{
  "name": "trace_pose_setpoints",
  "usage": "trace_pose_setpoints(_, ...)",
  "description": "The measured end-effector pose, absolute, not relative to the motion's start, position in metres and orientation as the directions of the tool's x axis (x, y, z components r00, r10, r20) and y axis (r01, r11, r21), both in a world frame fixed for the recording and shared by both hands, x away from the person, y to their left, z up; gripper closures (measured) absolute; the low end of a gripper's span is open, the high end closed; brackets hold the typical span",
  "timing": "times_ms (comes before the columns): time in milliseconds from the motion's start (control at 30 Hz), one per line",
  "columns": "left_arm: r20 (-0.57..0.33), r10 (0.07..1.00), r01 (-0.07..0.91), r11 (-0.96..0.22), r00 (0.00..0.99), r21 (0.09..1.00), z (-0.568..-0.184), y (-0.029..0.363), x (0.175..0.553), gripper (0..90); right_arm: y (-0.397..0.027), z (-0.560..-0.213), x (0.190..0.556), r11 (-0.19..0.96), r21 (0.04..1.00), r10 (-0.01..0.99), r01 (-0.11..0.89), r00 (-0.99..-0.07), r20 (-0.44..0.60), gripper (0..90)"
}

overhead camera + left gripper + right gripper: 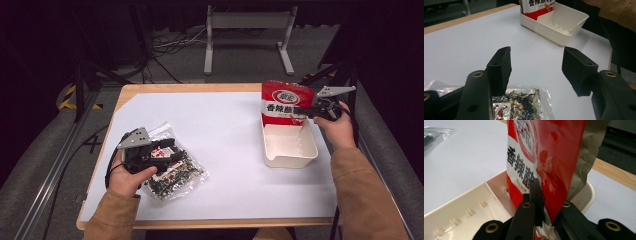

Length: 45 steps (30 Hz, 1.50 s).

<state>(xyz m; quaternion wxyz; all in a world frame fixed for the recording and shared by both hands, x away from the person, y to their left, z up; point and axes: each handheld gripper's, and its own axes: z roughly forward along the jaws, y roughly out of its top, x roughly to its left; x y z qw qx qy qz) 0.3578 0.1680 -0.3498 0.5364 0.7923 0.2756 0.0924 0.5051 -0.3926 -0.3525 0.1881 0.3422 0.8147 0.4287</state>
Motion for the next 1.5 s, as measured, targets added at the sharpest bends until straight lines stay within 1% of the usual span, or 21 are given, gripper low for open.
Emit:
trace_pose_setpoints(100, -0.153, 0.533, 0.342, -0.277, 0.832, 0.898, -0.350, 0.168, 0.358, 41.2, -0.393, -0.353, 0.505, 0.401, 0.824, 0.718, 0.401, -0.696, -0.012, 86.3)
trace_pose_setpoints(167, -0.157, 0.538, 0.347, -0.273, 0.828, 0.897, -0.350, 0.169, 0.358, 40.6, -0.392, -0.353, 0.504, 0.403, 0.822, 0.723, 0.404, -0.691, -0.014, 81.4)
trace_pose_setpoints(267, -0.152, 0.544, 0.346, -0.275, 0.826, 0.897, -0.351, 0.171, 0.359, 39.7, -0.393, -0.353, 0.502, 0.380, 0.826, 0.743, 0.416, -0.669, -0.005, 66.5)
trace_pose_setpoints(333, -0.151, 0.548, 0.349, -0.277, 0.823, 0.896, -0.351, 0.172, 0.359, 38.9, -0.394, -0.352, 0.499, 0.348, 0.837, 0.762, 0.424, -0.647, 0.011, 58.8)
trace_pose_setpoints(400, -0.147, 0.553, 0.347, -0.277, 0.820, 0.896, -0.352, 0.173, 0.359, 38.5, -0.394, -0.350, 0.495, 0.330, 0.844, 0.771, 0.424, -0.636, 0.018, 53.5)
trace_pose_setpoints(433, -0.147, 0.553, 0.347, -0.277, 0.820, 0.896, -0.352, 0.173, 0.359, 38.3, -0.394, -0.350, 0.495, 0.330, 0.844, 0.771, 0.424, -0.636, 0.018, 53.5)
trace_pose_setpoints(533, -0.131, 0.564, 0.342, -0.285, 0.815, 0.896, -0.351, 0.175, 0.359, 37.5, -0.395, -0.344, 0.483, 0.313, 0.853, 0.789, 0.418, -0.614, 0.011, 45.8)
trace_pose_setpoints(667, -0.126, 0.573, 0.341, -0.285, 0.810, 0.896, -0.351, 0.180, 0.359, 37.0, -0.396, -0.340, 0.473, 0.310, 0.855, 0.800, 0.415, -0.600, 0.001, 44.7)
trace_pose_setpoints(767, -0.133, 0.583, 0.348, -0.273, 0.801, 0.897, -0.350, 0.185, 0.359, 36.3, -0.398, -0.336, 0.462, 0.265, 0.876, 0.800, 0.402, -0.599, 0.033, 41.5)
trace_pose_setpoints(800, -0.123, 0.585, 0.341, -0.279, 0.802, 0.898, -0.350, 0.187, 0.360, 36.1, -0.398, -0.334, 0.457, 0.262, 0.876, 0.806, 0.405, -0.591, 0.031, 40.5)
trace_pose_setpoints(933, -0.131, 0.592, 0.349, -0.269, 0.795, 0.898, -0.349, 0.191, 0.359, 35.8, -0.398, -0.328, 0.440, 0.269, 0.878, 0.823, 0.397, -0.568, 0.005, 39.2)
trace_pose_setpoints(1067, -0.120, 0.603, 0.348, -0.276, 0.788, 0.896, -0.349, 0.193, 0.359, 35.4, -0.398, -0.324, 0.425, 0.266, 0.881, 0.829, 0.393, -0.559, -0.001, 39.1)
trace_pose_setpoints(1200, -0.110, 0.596, 0.350, -0.303, 0.795, 0.886, -0.348, 0.196, 0.361, 34.1, -0.395, -0.325, 0.413, 0.266, 0.882, 0.818, 0.388, -0.575, 0.006, 38.7)
trace_pose_setpoints(1300, -0.102, 0.608, 0.350, -0.305, 0.788, 0.886, -0.348, 0.197, 0.362, 33.4, -0.392, -0.326, 0.408, 0.270, 0.884, 0.814, 0.383, -0.581, 0.003, 38.6)
trace_pose_setpoints(1500, -0.087, 0.635, 0.357, -0.310, 0.767, 0.881, -0.347, 0.202, 0.362, 33.0, -0.373, -0.329, 0.388, 0.308, 0.885, 0.772, 0.350, -0.636, -0.017, 39.0)
